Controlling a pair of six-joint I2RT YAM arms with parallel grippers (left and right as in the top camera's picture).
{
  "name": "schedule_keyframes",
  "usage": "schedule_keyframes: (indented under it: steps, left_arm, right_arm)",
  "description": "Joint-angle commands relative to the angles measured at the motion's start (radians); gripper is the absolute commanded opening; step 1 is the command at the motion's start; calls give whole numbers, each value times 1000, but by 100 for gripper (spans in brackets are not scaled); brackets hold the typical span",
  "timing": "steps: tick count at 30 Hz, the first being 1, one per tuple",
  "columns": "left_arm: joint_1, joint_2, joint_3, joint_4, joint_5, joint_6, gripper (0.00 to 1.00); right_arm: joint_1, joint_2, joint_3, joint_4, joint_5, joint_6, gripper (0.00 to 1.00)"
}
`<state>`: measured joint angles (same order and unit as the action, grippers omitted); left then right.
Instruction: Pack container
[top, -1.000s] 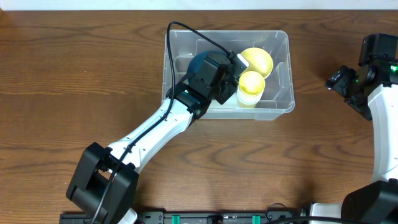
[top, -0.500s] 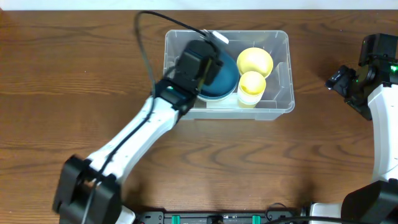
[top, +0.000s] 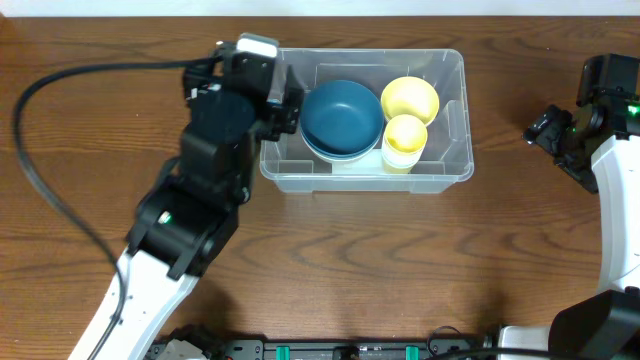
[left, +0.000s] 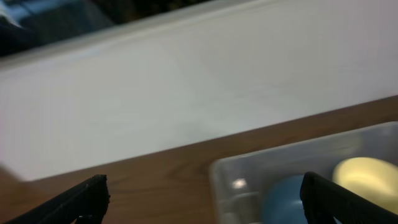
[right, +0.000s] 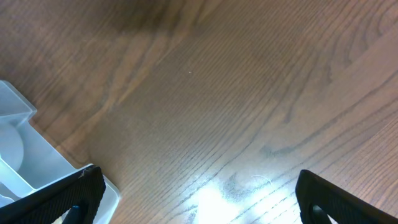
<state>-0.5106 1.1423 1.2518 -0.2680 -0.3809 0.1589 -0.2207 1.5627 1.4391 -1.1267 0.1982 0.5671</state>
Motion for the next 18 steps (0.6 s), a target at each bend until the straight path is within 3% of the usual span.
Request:
schedule_keyframes:
  steps: [1,5,9,13,18]
  left_arm:
    - [2,-56,11,-38,-143,80,98]
    - [2,-101,11,-102,-160,81,98]
    - [1,-153,11,-262,-304,72,98]
    - [2,-238,11,-541,-319,-13,98]
    - [85,-383,11,-806,-263,-213,98]
  right_arm:
    - [-8,3,11,0,7,12,99]
    - [-8,3,11,0,7,12,99]
    - [-8,3,11,0,7,12,99]
    - [-8,3,11,0,7,12,99]
    - [-8,3,11,0,7,12,99]
